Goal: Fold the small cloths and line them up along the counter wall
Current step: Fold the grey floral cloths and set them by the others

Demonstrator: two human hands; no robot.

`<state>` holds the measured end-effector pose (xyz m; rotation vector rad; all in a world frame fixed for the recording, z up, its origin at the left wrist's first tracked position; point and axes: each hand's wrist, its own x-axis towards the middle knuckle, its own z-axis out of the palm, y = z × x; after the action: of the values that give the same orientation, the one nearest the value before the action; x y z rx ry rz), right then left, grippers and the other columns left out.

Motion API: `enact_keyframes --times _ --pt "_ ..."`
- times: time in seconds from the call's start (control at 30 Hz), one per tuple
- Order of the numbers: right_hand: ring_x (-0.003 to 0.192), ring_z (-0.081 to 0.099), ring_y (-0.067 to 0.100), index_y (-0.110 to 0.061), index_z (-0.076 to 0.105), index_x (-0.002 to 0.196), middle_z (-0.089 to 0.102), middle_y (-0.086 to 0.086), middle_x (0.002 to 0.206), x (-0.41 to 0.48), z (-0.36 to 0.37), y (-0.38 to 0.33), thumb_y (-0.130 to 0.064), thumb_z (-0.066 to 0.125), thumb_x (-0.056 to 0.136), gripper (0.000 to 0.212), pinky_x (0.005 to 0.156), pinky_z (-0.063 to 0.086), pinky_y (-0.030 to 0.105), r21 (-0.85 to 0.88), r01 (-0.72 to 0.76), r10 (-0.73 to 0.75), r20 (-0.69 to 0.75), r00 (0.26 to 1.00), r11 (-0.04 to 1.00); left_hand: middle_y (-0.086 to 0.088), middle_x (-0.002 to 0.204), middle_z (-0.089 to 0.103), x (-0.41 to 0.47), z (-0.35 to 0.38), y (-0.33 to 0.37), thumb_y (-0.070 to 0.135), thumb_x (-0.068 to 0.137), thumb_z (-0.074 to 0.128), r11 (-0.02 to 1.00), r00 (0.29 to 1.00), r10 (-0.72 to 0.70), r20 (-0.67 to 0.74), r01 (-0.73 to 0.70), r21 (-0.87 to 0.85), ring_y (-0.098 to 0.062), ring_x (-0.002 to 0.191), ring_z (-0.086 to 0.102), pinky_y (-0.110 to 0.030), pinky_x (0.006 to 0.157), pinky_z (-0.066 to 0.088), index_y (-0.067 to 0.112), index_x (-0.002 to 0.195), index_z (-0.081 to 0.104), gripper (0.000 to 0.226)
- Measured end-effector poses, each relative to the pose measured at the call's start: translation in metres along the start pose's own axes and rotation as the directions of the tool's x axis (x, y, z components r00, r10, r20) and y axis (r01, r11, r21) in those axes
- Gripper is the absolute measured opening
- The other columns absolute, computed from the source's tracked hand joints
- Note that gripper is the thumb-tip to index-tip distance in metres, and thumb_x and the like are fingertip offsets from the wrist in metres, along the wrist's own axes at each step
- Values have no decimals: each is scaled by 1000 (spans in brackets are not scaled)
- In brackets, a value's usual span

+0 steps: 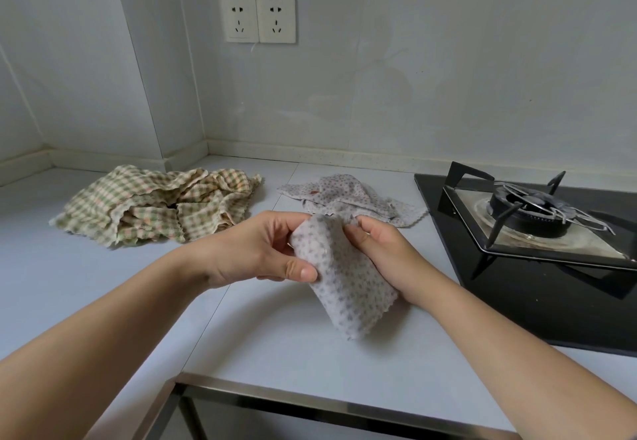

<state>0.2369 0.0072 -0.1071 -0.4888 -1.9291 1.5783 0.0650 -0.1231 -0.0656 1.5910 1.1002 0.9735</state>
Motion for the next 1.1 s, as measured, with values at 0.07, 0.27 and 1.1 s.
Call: enact_keyframes --times 0.07,0.27,1.1 --pt "89 57 19 9 54 104 64 16 96 -2 2 -3 -36 50 96 46 80 44 33 -22 7 -7 -5 1000 1000 -7 72 54 -2 -2 0 15 68 77 999 999 -39 31 40 -29 -15 60 44 -23 53 39 13 89 68 23" --pt "81 48 21 11 46 95 52 12 85 -3 2 -6 -53 55 82 66 74 36 35 -92 26 -27 -6 1000 995 2 60 56 -5 -8 -1 28 66 85 992 995 -88 54 93 -90 -5 38 39 -14 38 35 12 83 70 28" --pt "72 55 4 -16 55 89 61 -14 73 -5 -4 -21 -11 63 78 14 68 45 22 -40 296 -298 -55 953 954 6 83 61 -3 -9 10 25 80 61 437 800 584 -136 -169 884 -10 79 60 -23 72 47 11 86 61 15"
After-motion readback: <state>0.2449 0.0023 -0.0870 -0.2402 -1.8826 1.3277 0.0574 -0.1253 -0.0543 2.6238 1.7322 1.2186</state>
